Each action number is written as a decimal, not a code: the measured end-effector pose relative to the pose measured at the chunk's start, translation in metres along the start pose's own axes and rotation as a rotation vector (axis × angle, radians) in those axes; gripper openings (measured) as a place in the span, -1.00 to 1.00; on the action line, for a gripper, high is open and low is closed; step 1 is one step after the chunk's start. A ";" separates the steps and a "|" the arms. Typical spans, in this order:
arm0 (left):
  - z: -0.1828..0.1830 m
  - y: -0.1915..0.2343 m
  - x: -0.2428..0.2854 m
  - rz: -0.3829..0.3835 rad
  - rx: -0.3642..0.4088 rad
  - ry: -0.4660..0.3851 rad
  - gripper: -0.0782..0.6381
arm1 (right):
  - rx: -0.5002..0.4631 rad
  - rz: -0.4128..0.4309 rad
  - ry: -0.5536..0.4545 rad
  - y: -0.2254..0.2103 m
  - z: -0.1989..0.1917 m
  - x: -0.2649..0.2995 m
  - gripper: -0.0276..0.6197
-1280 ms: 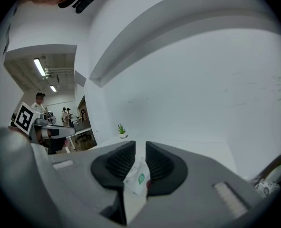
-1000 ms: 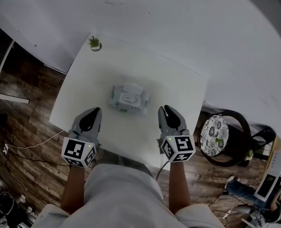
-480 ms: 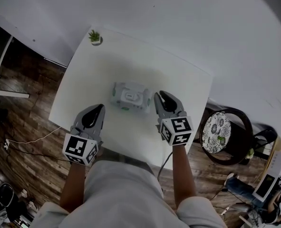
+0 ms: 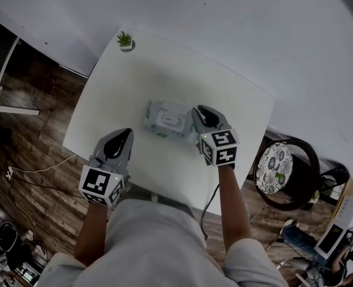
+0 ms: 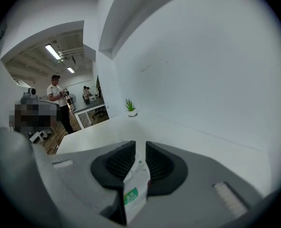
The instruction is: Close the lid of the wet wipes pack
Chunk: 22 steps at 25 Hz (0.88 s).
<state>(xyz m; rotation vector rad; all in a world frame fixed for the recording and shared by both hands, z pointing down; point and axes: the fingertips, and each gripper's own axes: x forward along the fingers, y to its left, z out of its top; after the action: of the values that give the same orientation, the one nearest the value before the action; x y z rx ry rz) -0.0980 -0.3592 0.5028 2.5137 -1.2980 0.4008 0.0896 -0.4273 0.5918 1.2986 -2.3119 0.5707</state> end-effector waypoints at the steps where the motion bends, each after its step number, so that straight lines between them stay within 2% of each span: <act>1: 0.000 0.001 0.000 0.001 -0.001 0.002 -0.76 | -0.004 0.009 0.012 0.001 -0.001 0.004 -0.70; 12: -0.002 0.004 0.002 0.004 -0.003 0.011 -0.76 | -0.040 0.073 0.119 0.003 -0.019 0.034 -0.70; 22: -0.005 0.006 -0.003 0.008 -0.006 0.010 -0.76 | -0.057 0.113 0.152 0.014 -0.026 0.043 -0.72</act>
<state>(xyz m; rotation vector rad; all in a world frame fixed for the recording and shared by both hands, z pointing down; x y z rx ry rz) -0.1052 -0.3587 0.5069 2.4994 -1.3039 0.4107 0.0616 -0.4358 0.6348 1.0652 -2.2687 0.6137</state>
